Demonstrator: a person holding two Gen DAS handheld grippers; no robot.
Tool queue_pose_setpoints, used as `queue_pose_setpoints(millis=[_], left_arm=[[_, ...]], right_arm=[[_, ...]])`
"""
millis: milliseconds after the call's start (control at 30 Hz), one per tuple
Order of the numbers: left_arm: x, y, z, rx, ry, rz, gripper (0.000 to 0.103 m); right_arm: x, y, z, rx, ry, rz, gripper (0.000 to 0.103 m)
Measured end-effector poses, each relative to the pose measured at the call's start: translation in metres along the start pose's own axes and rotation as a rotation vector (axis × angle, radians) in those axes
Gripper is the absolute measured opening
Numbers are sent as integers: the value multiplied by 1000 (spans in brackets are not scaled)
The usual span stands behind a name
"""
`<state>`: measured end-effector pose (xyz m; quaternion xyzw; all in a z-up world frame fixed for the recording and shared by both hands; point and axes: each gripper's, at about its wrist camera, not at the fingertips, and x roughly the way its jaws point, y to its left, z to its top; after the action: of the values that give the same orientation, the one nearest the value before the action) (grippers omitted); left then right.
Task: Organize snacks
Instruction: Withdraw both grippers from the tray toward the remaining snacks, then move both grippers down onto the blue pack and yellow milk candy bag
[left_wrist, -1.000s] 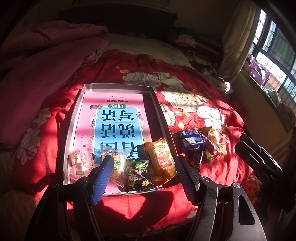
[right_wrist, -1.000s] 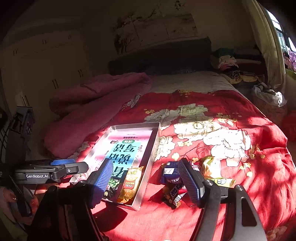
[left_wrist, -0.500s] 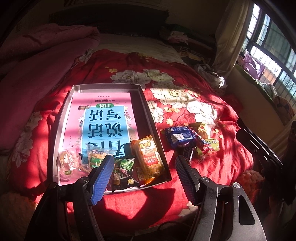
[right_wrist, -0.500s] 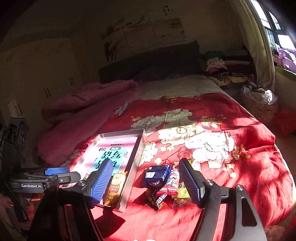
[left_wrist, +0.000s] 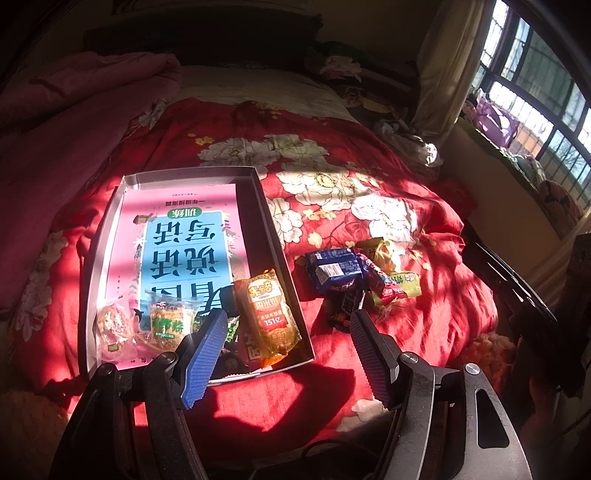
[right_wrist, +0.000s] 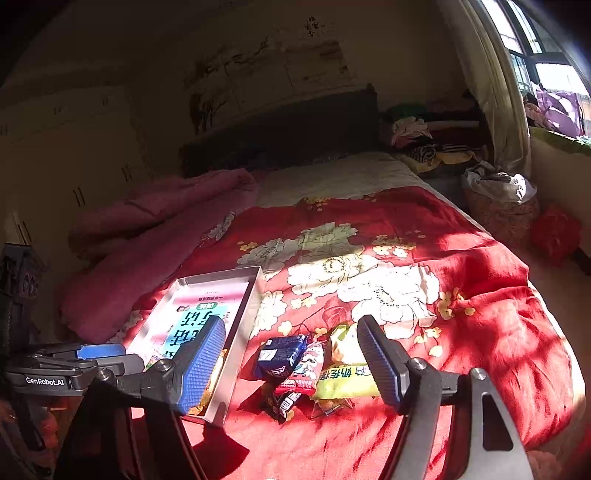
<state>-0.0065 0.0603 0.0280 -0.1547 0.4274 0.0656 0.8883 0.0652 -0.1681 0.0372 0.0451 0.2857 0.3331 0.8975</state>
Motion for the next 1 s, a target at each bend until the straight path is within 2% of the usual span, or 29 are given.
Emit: queue_pose_setpoints(millis=[500, 1000], left_arm=[[14, -25, 13, 34, 21, -16, 71], [47, -44, 27, 42, 79, -46, 71]], right_arm=[[0, -34, 0, 62, -3, -51, 74], [16, -52, -6, 83, 57, -52, 74]])
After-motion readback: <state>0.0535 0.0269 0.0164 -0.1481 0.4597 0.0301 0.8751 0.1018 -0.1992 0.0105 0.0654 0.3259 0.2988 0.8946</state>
